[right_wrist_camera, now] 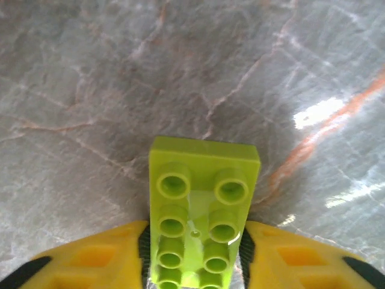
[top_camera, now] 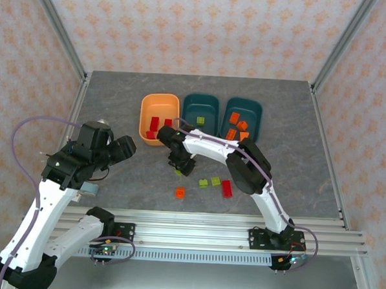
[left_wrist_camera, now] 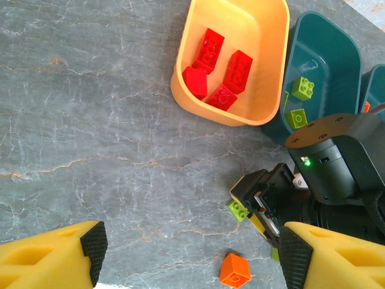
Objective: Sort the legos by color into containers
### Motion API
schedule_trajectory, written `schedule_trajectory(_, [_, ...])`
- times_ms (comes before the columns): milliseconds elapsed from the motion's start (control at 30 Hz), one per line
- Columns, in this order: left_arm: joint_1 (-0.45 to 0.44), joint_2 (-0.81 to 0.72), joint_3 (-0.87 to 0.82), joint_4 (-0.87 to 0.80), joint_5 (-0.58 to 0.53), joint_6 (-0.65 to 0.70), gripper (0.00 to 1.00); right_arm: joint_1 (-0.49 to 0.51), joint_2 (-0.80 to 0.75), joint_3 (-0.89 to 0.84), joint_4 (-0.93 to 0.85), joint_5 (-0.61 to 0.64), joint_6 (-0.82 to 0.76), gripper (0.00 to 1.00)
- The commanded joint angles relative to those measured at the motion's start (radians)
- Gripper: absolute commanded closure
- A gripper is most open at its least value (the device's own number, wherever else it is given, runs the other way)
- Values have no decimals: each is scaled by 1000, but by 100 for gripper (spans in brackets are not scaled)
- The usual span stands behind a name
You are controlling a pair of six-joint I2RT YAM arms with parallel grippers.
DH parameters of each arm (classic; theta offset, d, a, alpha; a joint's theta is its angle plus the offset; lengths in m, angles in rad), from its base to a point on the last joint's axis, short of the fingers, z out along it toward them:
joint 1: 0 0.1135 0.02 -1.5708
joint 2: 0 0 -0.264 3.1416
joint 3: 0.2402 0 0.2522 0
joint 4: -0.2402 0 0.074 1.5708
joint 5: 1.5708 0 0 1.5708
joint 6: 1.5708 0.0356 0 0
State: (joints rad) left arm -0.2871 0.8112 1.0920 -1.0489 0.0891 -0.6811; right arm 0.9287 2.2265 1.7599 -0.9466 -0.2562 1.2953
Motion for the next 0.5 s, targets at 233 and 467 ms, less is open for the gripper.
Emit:
schedule_trajectory(233, [3, -2, -7, 9, 54, 8, 22, -16, -12, -89, 19, 15, -29, 75])
schedule_trajectory(467, [-8, 19, -46, 51, 107, 0, 22, -15, -86, -78, -32, 124, -160, 78])
